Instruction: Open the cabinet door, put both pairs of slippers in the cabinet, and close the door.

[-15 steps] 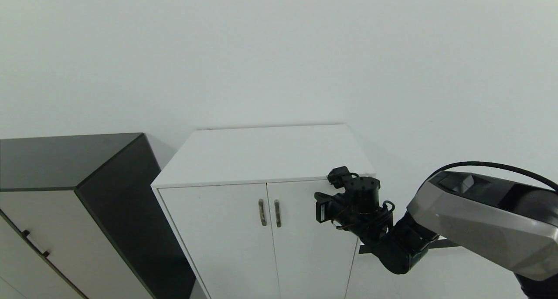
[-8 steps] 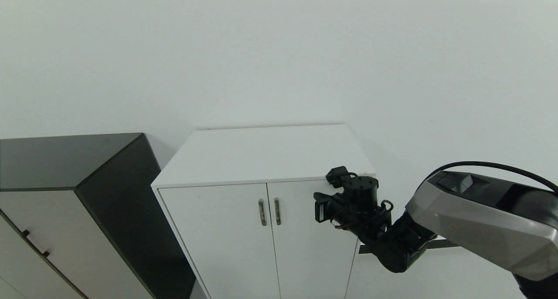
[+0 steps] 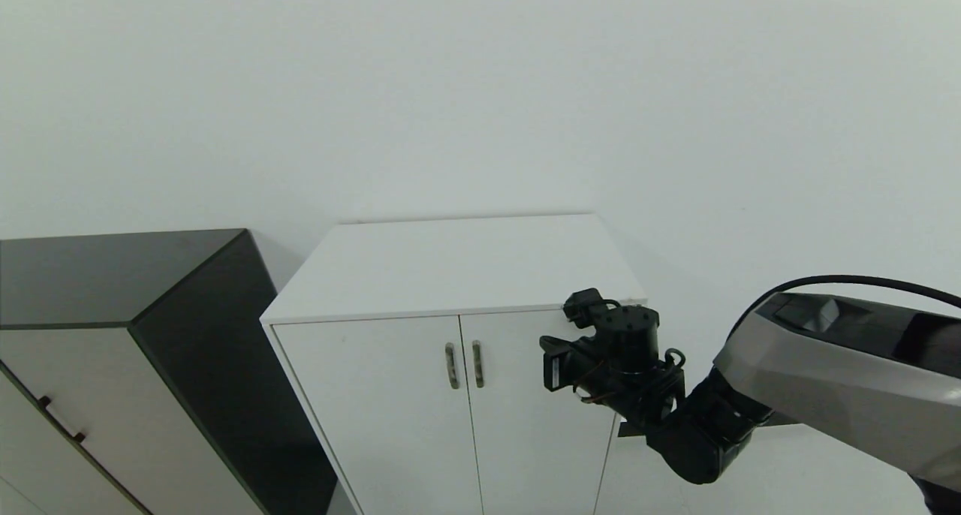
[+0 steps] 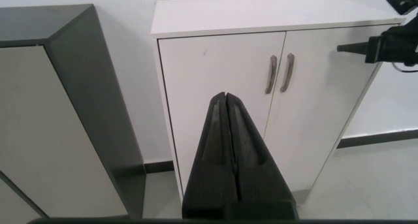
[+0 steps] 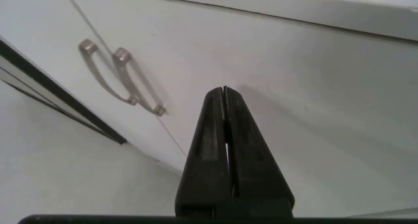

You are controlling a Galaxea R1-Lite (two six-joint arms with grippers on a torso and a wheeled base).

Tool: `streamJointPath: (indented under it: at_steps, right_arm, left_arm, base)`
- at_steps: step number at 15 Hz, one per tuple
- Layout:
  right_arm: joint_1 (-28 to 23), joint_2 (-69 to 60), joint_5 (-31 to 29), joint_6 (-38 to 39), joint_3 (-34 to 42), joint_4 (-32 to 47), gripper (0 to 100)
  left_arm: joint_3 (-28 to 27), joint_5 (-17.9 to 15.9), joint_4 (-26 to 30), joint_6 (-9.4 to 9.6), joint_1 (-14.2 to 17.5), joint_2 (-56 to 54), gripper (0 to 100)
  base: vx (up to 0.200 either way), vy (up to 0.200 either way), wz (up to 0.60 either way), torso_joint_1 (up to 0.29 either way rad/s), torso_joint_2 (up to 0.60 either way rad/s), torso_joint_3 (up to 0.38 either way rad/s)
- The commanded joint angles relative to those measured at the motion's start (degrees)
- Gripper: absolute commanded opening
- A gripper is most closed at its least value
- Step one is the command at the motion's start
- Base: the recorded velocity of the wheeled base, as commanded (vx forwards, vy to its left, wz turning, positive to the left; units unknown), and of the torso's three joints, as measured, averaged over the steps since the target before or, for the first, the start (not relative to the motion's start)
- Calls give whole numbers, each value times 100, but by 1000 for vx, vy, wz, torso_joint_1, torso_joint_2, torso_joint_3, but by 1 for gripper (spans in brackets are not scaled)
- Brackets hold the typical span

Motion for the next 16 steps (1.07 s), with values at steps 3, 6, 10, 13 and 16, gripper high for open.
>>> streamJointPath:
  at_steps: [3, 6, 10, 13, 16]
  right_arm:
    - [35, -983, -11, -8, 939, -383, 0]
    - [17, -1537, -301, -122, 1704, -532, 0]
    - [-79, -1853, -1136, -421, 2539, -980, 0]
    - [-378, -2179, -2058, -1115, 3866, -1877, 0]
    - [-782, -2601, -2375, -1431, 5272, -2685, 0]
  left_arm:
    - [0, 1, -1, 0, 1, 9, 0]
    - [0, 1, -1, 0, 1, 9, 0]
    - [0, 1, -1, 0, 1, 9, 0]
    - [0, 1, -1, 0, 1, 9, 0]
    - [0, -8, -1, 0, 1, 9, 0]
  base:
    - [0, 0, 0, 0, 0, 0]
    - [0, 0, 0, 0, 0, 0]
    - [0, 0, 0, 0, 0, 0]
    - [0, 0, 0, 0, 0, 0]
    - [0, 0, 0, 0, 0, 0]
